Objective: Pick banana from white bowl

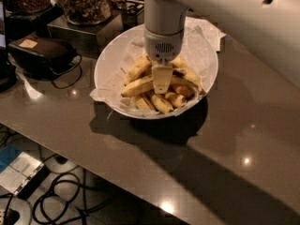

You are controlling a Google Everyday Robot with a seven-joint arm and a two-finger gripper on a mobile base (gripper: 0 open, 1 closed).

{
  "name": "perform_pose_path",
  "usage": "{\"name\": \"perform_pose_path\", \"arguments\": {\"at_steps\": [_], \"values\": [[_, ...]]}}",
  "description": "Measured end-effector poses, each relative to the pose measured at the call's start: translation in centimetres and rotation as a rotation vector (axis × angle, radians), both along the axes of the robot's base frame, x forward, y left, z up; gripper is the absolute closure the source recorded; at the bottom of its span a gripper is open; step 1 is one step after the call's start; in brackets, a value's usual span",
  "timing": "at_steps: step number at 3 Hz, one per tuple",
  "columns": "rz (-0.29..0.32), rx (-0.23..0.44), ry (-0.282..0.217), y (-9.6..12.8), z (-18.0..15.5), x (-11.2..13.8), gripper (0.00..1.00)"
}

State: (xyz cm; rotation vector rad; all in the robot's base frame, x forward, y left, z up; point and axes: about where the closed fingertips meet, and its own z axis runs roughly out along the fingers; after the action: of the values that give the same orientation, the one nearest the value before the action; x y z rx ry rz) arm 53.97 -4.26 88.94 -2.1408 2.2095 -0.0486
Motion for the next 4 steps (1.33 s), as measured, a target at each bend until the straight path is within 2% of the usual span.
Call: {"name": "perform_pose_path", "arguments": {"at_steps": [1,2,3,4], "values": [[-0.001,-0.002,0.019,-0.03,-0.95,-0.02,0.55],[0.005,0.014,-0.001,-0.03,-1.01,-0.43,0.73],[0.005,0.014,-0.002,-0.03,-1.02,-0.42,0.96],[0.005,0.014,-0.002,-0.03,-1.02,-0.42,1.00]]}}
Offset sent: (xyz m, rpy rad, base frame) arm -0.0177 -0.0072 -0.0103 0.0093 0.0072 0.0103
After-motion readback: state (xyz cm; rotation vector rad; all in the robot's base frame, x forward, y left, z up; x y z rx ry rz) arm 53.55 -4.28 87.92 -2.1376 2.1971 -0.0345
